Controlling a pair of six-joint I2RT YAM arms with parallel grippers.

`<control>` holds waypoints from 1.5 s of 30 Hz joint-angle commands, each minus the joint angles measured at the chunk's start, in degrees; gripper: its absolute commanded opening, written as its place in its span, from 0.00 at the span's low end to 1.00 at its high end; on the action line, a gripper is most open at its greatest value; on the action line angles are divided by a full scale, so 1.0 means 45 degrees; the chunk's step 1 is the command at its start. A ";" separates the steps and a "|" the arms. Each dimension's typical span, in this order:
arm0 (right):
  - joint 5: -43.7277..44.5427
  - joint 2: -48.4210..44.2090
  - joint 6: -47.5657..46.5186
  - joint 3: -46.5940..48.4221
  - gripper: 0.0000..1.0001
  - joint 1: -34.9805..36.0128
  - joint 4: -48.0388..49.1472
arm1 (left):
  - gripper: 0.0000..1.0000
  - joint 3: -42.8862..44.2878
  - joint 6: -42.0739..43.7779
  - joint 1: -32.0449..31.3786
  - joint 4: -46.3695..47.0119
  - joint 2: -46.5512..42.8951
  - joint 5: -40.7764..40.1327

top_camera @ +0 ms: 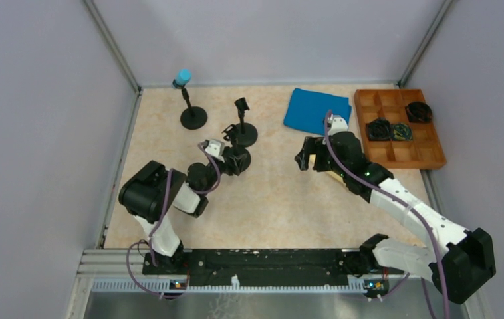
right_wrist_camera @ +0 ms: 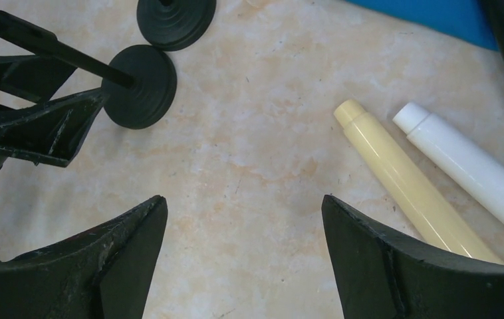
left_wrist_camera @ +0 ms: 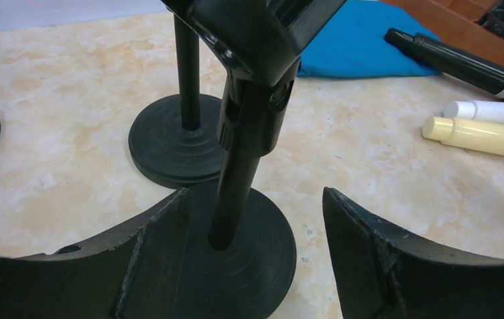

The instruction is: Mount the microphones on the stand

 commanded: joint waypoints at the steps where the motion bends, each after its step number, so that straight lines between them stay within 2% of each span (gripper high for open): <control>1: 0.0578 -0.0465 -0.0318 -0.0028 0.84 -0.0034 -0.0289 | 0.75 0.0650 0.0417 -0.0016 0.3048 0.0542 -0.0013; 6: 0.1589 -0.0002 0.0083 0.0393 0.71 -0.0537 -0.1586 | 0.65 0.1330 0.0625 -0.0012 0.2672 0.0838 0.0347; 8: 0.1464 0.0411 0.0259 0.0566 0.71 -0.1117 -0.2161 | 0.60 0.1534 0.0638 0.0006 0.2508 0.0859 0.0724; 13: 0.0080 0.1167 0.0035 0.0673 0.75 -0.2535 -0.2666 | 0.46 0.1703 0.0714 0.0003 0.2286 0.0874 0.1392; 19: 0.0517 0.2339 -0.0934 0.1965 0.79 -0.2786 -0.3971 | 0.21 0.1757 0.0452 0.0165 0.2449 0.1175 0.2138; 25: 0.1115 0.3631 -0.2213 0.3097 0.80 -0.2789 -0.5483 | 0.13 0.1834 0.0020 0.0295 0.2765 0.1362 0.2804; 28: 0.1308 0.4084 -0.2315 0.3213 0.81 -0.2787 -0.5789 | 0.01 0.1547 -0.0098 0.0296 0.2287 0.0804 0.3184; 35: 0.1596 0.5238 -0.2606 0.3351 0.84 -0.2824 -0.5914 | 0.00 -0.0204 -0.1040 -0.0018 0.1423 -0.1521 0.3741; 40: 0.1795 0.6401 -0.2835 0.3510 0.83 -0.3006 -0.5835 | 0.00 -0.1244 -0.1145 -0.0455 -0.0190 -0.3593 0.3507; 45: 0.2044 0.7175 -0.3033 0.3481 0.81 -0.3098 -0.5700 | 0.00 -0.1440 -0.0616 -0.0647 -0.2465 -0.5531 0.3492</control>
